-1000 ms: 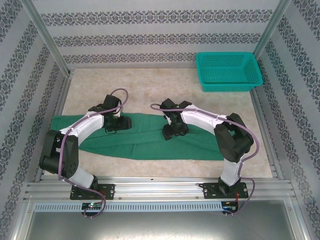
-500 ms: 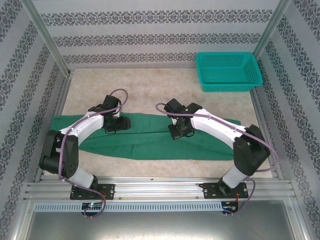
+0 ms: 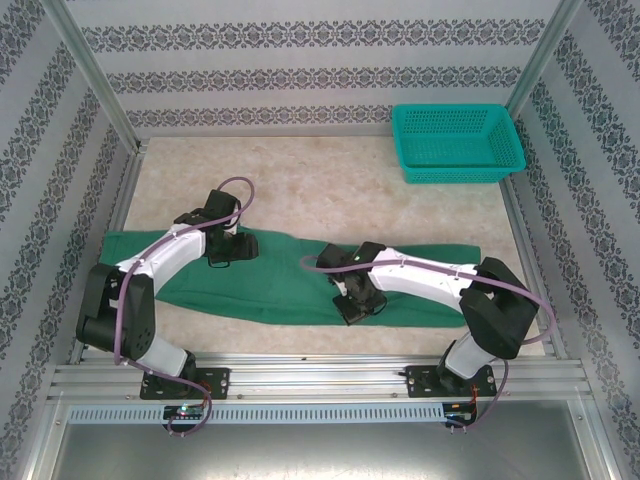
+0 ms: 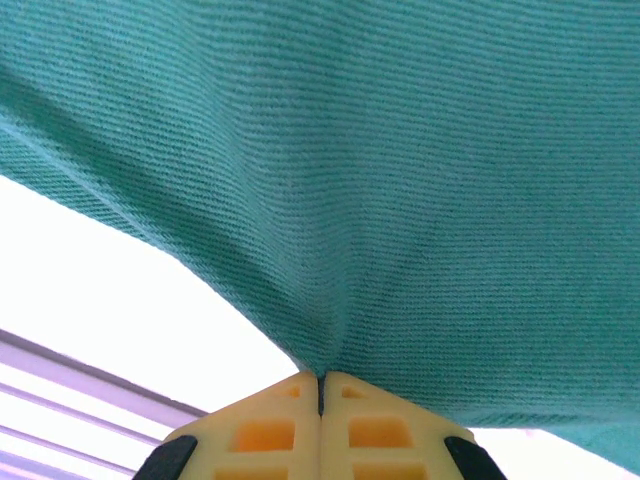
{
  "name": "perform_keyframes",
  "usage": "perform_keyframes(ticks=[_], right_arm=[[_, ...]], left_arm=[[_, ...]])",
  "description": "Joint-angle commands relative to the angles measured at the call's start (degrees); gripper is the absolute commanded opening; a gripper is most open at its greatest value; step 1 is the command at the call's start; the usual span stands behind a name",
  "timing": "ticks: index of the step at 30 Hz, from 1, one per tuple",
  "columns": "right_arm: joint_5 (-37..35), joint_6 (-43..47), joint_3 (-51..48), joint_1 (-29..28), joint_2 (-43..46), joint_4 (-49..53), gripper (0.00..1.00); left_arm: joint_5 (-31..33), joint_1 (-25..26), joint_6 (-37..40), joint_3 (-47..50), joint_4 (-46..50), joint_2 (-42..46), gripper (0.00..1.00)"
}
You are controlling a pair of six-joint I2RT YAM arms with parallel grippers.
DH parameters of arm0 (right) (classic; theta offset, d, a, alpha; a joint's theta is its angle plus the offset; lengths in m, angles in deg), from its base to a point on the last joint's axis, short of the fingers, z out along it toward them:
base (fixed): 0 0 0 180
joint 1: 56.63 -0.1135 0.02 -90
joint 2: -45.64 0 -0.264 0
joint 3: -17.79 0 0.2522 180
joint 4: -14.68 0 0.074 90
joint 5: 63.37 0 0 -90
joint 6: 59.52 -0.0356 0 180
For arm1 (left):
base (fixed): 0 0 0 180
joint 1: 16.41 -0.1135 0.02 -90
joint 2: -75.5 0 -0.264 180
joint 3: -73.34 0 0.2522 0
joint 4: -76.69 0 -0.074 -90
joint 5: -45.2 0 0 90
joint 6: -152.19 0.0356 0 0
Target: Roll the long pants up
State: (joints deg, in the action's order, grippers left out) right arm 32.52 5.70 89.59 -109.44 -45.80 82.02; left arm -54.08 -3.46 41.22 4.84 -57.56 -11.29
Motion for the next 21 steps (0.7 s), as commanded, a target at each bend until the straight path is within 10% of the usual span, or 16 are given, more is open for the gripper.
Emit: perform_keyframes(ticks=[1,2,6,9,12,15,16,21], right_arm=[[1.65,-3.06,-2.20,-0.81,-0.73,1.14,0.00],[0.87,-3.39,-1.96,-0.55,-1.61,1.21,0.00],[-2.61,-3.82,1.18,0.71,-2.94,2.93,0.84],[-8.06,-5.17,2.84,4.95,1.46,4.31,0.92],[-9.59,-5.96,3.05,15.66,5.86,3.13,0.82],[-8.09,-5.91,2.11,26.90,7.99,-0.60,0.14],[-6.68,-5.43,2.14,29.89,7.46,-1.36,0.05],[-5.77,-3.66,5.31,33.81,-0.07,0.91,0.00]], left_arm=[[1.98,-0.81,0.23,0.41,2.11,1.97,0.65],[1.98,-0.82,-0.06,0.45,1.88,2.05,0.66],[2.27,-1.16,-1.18,-0.58,1.99,2.32,0.67],[1.15,-1.34,-1.22,-2.96,1.67,1.39,0.68],[0.35,-1.29,-0.57,-5.01,1.50,-1.31,0.67],[1.57,-1.50,-0.29,-6.14,2.06,-3.01,0.65],[1.62,-1.45,-0.46,-5.87,1.66,-3.25,0.65],[0.62,-2.19,-1.94,-3.30,-0.36,-3.22,0.65]])
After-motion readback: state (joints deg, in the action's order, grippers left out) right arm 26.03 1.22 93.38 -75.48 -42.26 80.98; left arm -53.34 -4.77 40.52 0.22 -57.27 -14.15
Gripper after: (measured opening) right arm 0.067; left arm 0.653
